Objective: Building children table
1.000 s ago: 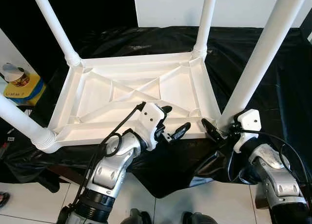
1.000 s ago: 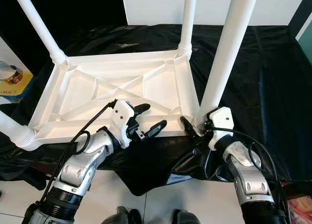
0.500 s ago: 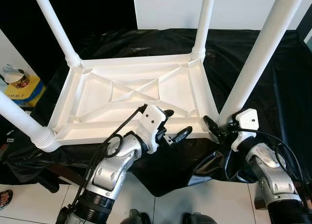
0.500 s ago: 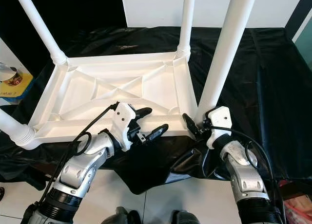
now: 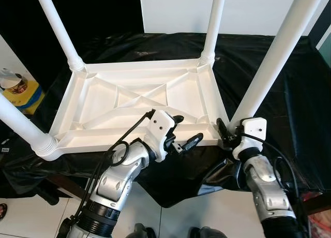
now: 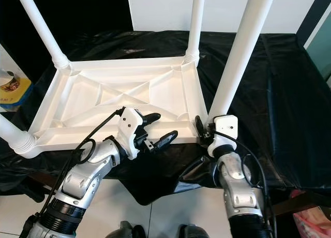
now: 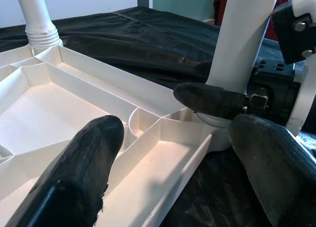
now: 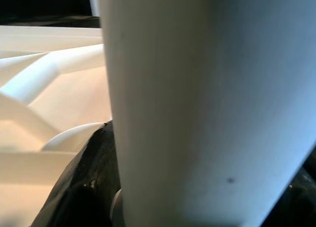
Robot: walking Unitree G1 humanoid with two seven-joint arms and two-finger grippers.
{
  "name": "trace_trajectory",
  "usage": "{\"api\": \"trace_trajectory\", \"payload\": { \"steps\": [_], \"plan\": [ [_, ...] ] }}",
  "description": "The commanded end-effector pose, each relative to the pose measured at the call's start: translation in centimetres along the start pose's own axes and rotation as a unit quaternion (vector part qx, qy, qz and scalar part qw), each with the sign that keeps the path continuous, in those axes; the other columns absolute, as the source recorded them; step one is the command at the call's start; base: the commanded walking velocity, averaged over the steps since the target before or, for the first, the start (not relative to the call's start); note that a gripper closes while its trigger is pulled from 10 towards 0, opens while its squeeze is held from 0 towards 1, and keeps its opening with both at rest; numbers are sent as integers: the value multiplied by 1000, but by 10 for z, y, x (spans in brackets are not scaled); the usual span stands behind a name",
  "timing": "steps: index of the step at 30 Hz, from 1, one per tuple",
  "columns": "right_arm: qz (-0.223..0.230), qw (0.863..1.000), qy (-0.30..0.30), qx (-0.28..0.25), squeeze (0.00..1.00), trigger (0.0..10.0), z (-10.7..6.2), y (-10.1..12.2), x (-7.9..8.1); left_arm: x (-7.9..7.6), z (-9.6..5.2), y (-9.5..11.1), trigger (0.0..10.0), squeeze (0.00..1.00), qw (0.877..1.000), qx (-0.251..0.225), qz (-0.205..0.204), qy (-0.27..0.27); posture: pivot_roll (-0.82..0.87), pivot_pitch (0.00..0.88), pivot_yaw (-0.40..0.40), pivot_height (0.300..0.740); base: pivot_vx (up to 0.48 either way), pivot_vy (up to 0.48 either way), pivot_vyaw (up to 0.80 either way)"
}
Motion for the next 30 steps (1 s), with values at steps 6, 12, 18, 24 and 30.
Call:
{"api": "trace_trajectory", "payload": {
  "steps": [6, 12, 18, 24, 30],
  "plan": [
    [32, 993, -77, 84, 0, 10000, -12, -41, 2, -6, 0, 0, 10000, 0, 1000, -1, 1, -18, -80, 124, 12, 740, 0, 0, 0],
    [38, 995, -73, 51, 0, 10000, -9, -28, 0, -5, 1, 1, 10000, 0, 1000, -2, 2, -18, -87, 119, 14, 740, 0, 0, 0],
    [37, 996, -80, 35, 0, 10000, -8, -21, -4, -6, 2, 2, 10000, 0, 1000, -4, 1, -20, -88, 114, 14, 740, 0, 0, 0],
    [31, 997, -69, 10, 1000, 10000, -8, -11, -2, -9, 2, 2, 10000, 0, 1000, -6, 1, -25, -85, 112, 15, 740, 0, 0, 0],
    [24, 999, -19, -24, 1000, 10000, -11, 4, -2, -13, 1, 1, 10000, 0, 999, -4, -3, -33, -87, 120, 21, 740, 0, 0, 0]
  ]
}}
Point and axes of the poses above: a point about 5 cm out from each wrist's last joint towards the gripper, its own z axis pointing out of the wrist towards the gripper, its own y axis along the axis of the wrist's last joint, x = y × z, the point moved 5 cm from there along z, pointing out of the wrist towards the gripper, and after that the axes turned 5 degrees about z, right-handed, at the moved point
